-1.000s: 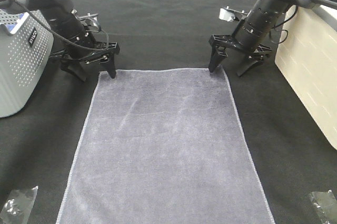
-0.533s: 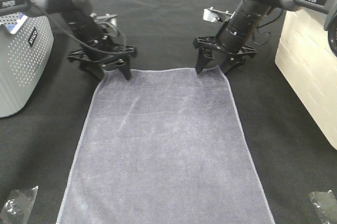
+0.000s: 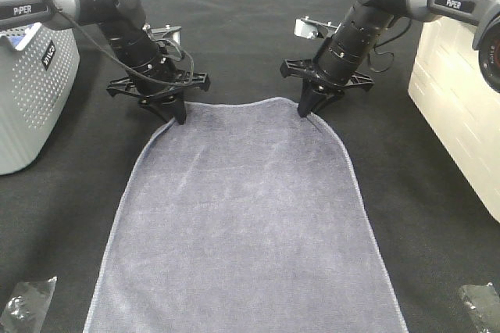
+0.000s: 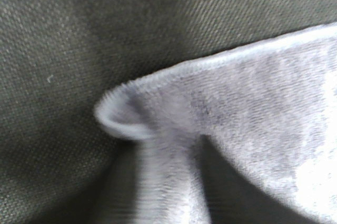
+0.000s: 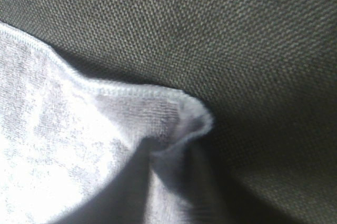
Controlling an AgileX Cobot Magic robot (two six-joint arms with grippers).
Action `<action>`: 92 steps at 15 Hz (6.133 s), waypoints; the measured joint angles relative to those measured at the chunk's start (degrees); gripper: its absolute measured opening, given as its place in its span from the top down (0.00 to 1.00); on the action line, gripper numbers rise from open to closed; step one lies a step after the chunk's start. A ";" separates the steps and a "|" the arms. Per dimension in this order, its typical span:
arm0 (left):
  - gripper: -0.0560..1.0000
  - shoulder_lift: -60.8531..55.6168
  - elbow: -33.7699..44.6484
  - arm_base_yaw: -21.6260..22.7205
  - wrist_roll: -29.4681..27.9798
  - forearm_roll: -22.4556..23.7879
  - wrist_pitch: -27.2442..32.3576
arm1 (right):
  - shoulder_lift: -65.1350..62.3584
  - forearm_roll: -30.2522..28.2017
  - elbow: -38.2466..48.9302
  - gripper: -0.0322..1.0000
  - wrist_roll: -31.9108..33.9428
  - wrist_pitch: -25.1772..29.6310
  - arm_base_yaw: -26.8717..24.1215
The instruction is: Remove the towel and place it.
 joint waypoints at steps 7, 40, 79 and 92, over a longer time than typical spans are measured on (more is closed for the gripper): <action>0.93 0.23 -0.74 0.00 2.35 -0.11 0.52 | -0.06 -1.09 -1.20 0.95 0.00 -0.23 0.00; 0.93 10.08 -19.14 -0.46 4.58 11.97 -38.50 | 6.53 -5.84 -14.50 0.95 -2.81 -38.16 0.17; 0.47 19.65 -19.31 -0.34 3.09 11.52 -48.70 | 13.92 -3.44 -14.73 0.51 -5.79 -41.71 -3.15; 0.49 19.65 -19.71 1.32 3.09 11.52 -47.61 | 13.87 -2.01 -14.78 0.95 -3.61 -40.45 -4.93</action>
